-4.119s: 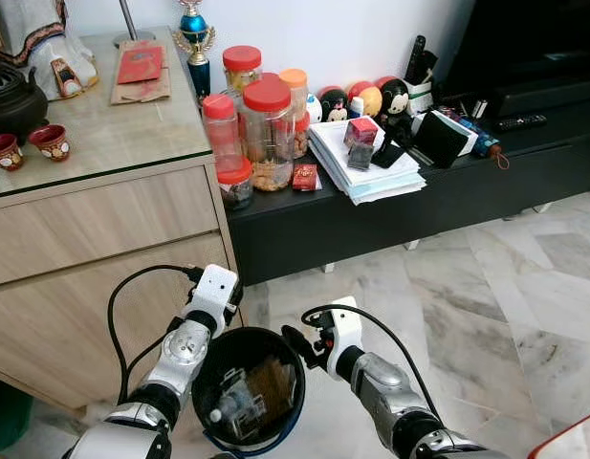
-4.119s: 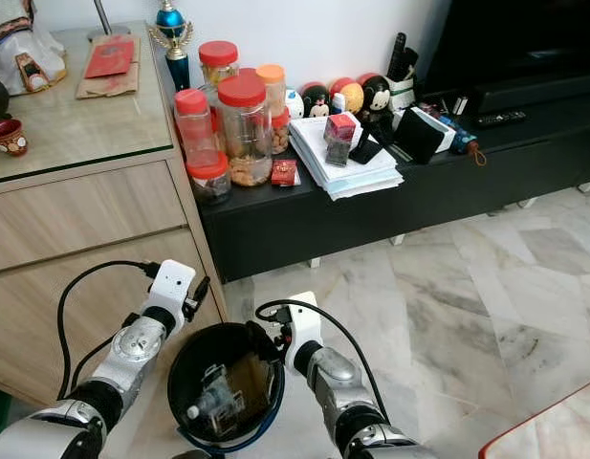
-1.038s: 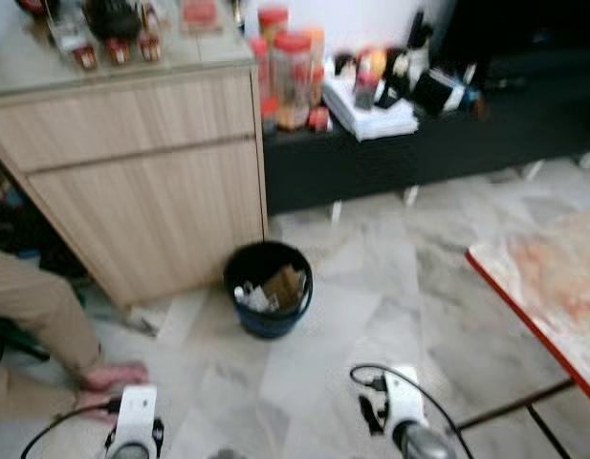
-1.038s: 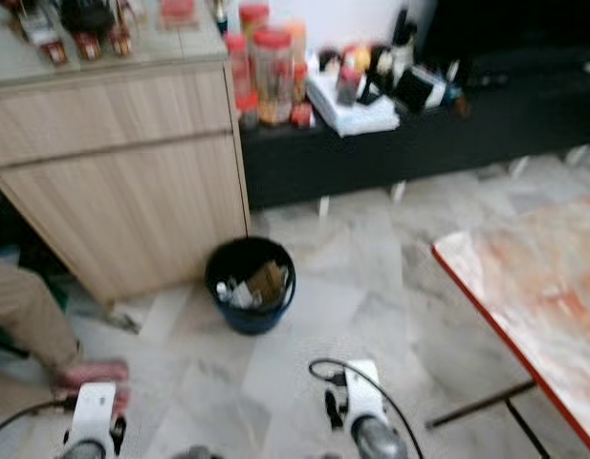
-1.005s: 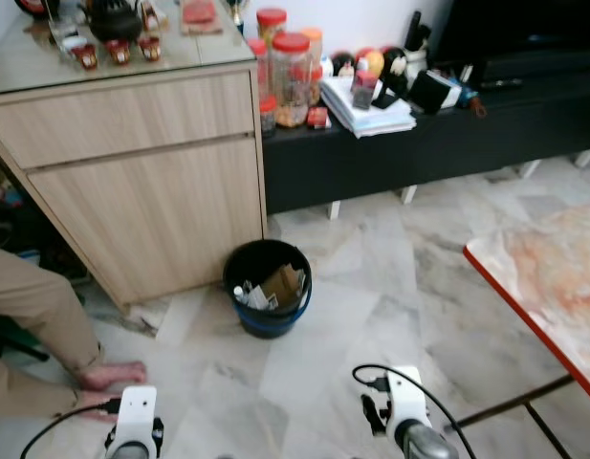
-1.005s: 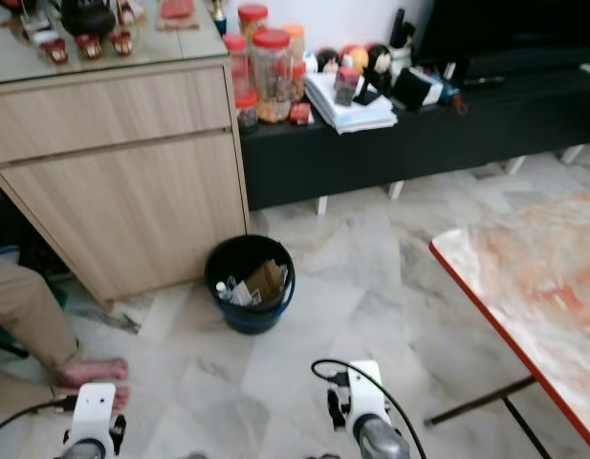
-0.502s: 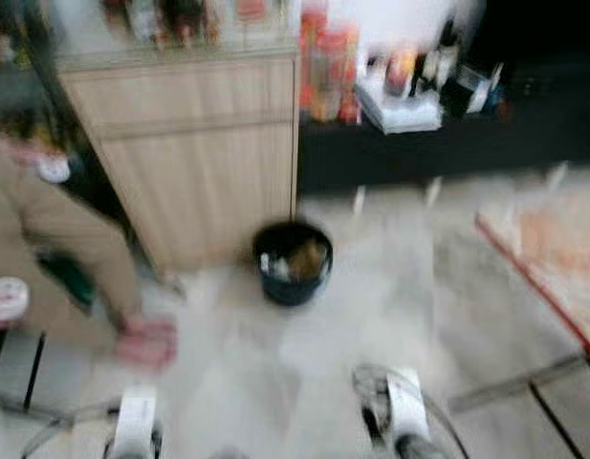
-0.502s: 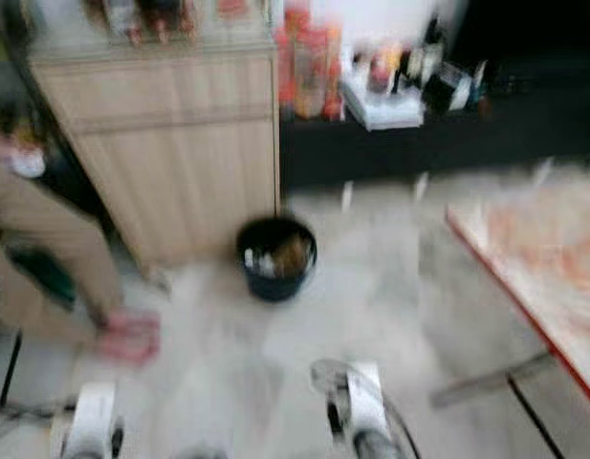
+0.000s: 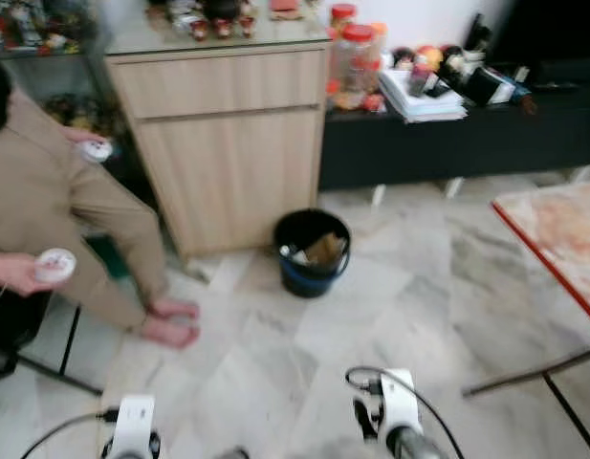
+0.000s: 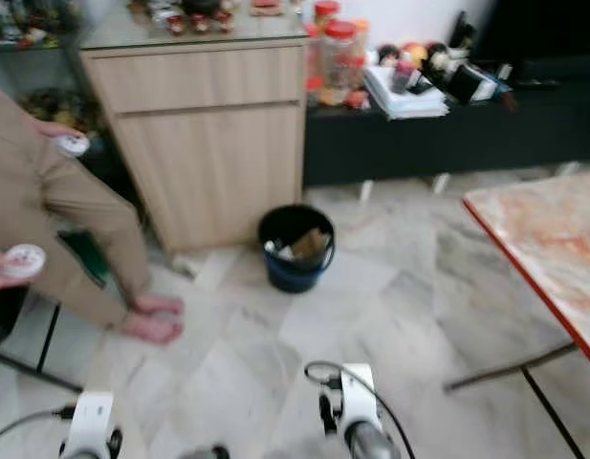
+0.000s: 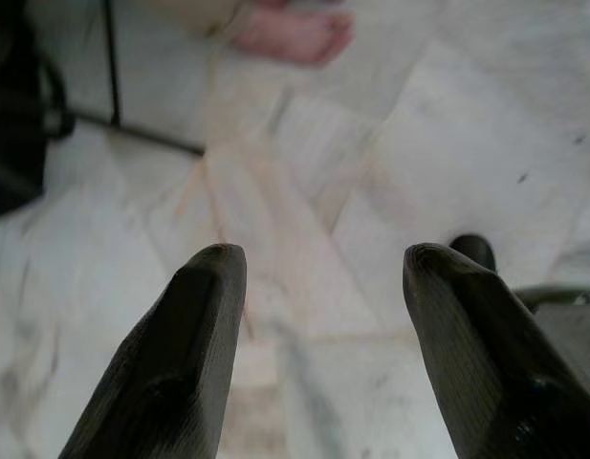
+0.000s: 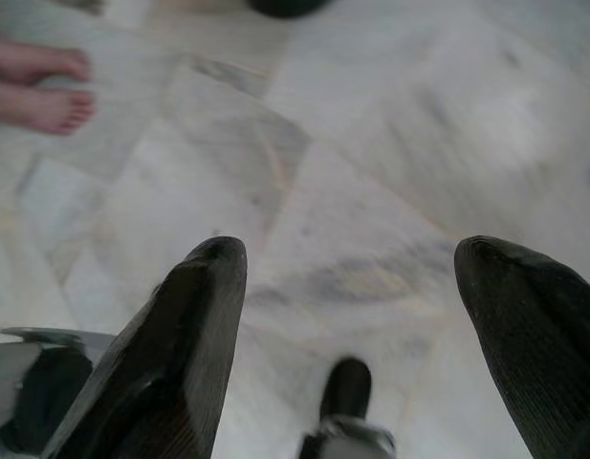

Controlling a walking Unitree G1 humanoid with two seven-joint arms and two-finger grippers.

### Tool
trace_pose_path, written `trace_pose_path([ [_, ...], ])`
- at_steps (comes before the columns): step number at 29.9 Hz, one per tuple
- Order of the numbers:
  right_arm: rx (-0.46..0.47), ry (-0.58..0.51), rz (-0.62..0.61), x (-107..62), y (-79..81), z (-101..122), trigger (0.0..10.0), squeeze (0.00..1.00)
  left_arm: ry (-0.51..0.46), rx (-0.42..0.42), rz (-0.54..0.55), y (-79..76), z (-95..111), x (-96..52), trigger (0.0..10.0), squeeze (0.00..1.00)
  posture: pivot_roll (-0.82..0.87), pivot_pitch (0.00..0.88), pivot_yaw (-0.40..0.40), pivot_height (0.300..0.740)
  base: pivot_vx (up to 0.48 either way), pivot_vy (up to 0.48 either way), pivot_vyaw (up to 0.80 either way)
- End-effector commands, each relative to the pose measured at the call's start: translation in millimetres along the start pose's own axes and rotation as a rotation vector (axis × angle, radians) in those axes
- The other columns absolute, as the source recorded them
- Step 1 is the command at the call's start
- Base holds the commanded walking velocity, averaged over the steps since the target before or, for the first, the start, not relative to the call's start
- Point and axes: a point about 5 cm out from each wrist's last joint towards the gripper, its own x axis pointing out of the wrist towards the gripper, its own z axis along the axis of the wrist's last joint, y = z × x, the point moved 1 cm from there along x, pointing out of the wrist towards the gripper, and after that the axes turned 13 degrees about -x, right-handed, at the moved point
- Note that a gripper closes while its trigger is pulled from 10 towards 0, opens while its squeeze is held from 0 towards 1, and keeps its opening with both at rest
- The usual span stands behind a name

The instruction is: Picking trash to rubbish bin

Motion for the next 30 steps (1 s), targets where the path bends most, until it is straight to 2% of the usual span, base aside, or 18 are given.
trace_pose_path([
  [1,0.022,0.007,-0.014,-0.5,-2.8,-2.0,10.0,0.0,-0.007,0.006,-0.008,-1.0,0.6,-0.1,10.0,0.0,0.1,0.114,-0.022,0.74,0.0,0.0,-0.78],
  [8,0.029,0.011,-0.02,-1.0,-3.2,-3.6,10.0,0.0,-0.008,-0.006,-0.007,-0.9,0.0,-0.4,10.0,0.0,0.1,0.132,-0.019,0.74,0.0,0.0,-0.78],
  [14,0.033,0.015,-0.022,-1.0,-2.4,-4.2,10.0,0.0,-0.008,0.045,0.002,0.8,1.3,0.3,10.0,0.0,0.1,0.139,-0.013,0.74,0.0,0.0,-0.78],
  [17,0.035,0.014,-0.023,-1.0,-2.3,-4.0,10.0,0.0,-0.003,0.078,-0.001,0.8,1.0,0.4,10.0,0.0,0.1,0.138,-0.011,0.74,0.0,-0.48,-0.78],
  [20,0.037,0.015,-0.026,-1.1,-2.6,-4.3,10.0,0.0,-0.002,0.065,0.004,1.5,0.6,0.2,10.0,0.0,0.1,0.139,-0.01,0.74,0.0,-0.48,-0.78],
  [30,0.032,0.026,-0.03,-1.8,-3.3,-7.1,10.0,0.0,-0.008,0.068,-0.003,1.6,1.9,0.5,10.0,0.0,0.1,0.117,-0.004,0.74,0.0,0.0,-0.78],
])
